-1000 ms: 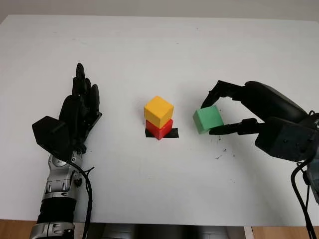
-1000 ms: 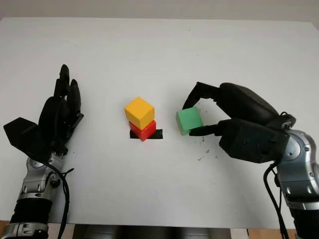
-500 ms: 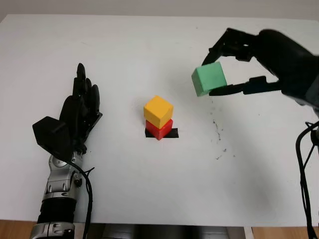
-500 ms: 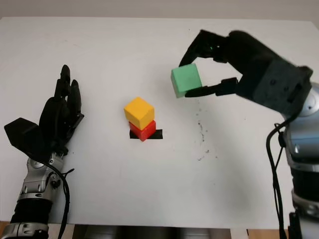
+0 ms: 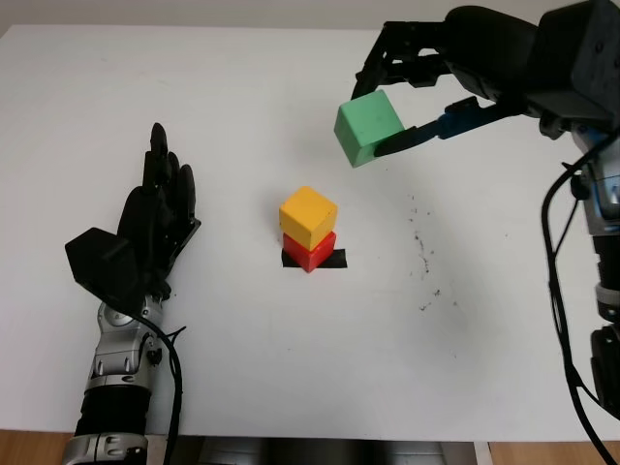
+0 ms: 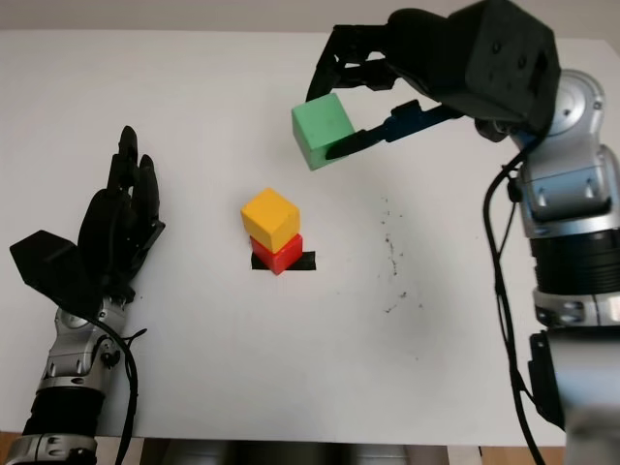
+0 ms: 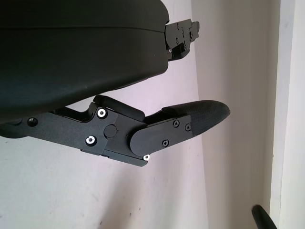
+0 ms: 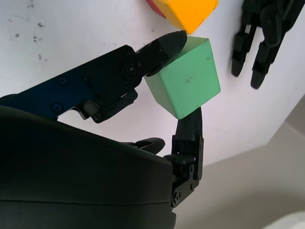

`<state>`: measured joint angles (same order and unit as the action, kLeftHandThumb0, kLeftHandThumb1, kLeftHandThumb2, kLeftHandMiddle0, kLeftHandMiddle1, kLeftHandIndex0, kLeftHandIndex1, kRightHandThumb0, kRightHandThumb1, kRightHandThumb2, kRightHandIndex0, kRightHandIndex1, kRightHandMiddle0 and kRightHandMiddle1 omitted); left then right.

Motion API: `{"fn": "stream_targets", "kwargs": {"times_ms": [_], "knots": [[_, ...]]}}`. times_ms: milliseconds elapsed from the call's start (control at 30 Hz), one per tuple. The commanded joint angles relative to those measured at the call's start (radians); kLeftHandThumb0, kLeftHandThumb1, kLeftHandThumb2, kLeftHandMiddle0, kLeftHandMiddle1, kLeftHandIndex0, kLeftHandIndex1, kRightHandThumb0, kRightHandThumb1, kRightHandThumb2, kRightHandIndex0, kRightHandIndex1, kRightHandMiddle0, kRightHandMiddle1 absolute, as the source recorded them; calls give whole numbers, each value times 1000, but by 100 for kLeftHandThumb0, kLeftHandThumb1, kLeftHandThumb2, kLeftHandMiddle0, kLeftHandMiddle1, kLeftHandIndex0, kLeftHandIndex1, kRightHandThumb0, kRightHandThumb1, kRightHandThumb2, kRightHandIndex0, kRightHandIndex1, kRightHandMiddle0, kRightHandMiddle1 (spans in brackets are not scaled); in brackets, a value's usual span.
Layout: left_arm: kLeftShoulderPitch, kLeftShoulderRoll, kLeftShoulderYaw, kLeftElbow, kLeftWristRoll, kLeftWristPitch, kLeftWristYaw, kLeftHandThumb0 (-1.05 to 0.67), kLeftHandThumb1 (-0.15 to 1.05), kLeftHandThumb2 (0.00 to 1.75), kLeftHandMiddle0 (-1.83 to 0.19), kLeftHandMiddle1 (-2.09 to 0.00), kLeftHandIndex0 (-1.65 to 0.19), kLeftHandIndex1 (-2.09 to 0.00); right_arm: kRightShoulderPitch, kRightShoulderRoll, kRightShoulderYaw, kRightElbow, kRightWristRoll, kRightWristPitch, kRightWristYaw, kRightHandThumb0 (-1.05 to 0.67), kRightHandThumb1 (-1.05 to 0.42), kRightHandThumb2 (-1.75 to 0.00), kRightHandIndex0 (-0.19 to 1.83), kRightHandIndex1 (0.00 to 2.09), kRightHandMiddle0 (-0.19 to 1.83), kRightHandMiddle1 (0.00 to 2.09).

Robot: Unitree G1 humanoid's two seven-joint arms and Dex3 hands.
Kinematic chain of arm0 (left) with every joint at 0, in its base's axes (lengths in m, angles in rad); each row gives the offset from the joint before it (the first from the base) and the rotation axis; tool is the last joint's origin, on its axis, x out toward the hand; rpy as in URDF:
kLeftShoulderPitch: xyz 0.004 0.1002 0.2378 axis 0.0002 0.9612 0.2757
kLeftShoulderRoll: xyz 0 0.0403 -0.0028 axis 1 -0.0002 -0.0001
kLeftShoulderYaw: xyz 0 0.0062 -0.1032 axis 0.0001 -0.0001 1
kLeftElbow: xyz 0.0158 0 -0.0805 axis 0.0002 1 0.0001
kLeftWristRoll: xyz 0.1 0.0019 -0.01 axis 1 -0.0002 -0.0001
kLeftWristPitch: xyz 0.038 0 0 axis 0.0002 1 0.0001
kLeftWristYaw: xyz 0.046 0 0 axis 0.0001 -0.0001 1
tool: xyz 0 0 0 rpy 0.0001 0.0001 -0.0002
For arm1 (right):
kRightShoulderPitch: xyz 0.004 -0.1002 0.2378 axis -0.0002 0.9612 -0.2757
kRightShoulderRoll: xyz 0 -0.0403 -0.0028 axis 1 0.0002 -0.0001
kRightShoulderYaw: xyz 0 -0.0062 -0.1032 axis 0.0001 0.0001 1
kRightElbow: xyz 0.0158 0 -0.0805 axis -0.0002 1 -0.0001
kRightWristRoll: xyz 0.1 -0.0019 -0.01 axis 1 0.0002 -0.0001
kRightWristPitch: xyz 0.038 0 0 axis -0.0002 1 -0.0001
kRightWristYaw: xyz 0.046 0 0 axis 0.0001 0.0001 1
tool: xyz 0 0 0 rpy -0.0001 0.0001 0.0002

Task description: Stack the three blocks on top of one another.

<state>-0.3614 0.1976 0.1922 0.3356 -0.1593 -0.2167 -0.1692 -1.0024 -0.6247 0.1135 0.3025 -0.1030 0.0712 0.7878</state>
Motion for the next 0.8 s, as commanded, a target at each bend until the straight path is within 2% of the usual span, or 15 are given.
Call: {"fn": "stream_targets", "kwargs": {"times_ms": [0,300,467,767], "knots": [[15,0,-2,-16,5,-3,3,-63,105,67,19,0,19,0,-49,12,10,43,10,-27,22,-52,-93,-6,38,2,40,165],[14,-9,-1,-6,8,-20,12,-63,105,66,19,0,19,0,-139,75,28,243,43,-45,123,-49,-94,-6,35,1,37,163],[16,-10,-4,-9,15,-15,22,-63,105,65,19,0,19,0,-163,101,25,343,70,-116,184,-50,-94,-6,34,2,40,164],[19,-14,-5,-16,26,-9,35,-64,105,65,19,0,19,0,-183,118,9,404,118,-123,264,-50,-96,-6,33,1,40,164]]}}
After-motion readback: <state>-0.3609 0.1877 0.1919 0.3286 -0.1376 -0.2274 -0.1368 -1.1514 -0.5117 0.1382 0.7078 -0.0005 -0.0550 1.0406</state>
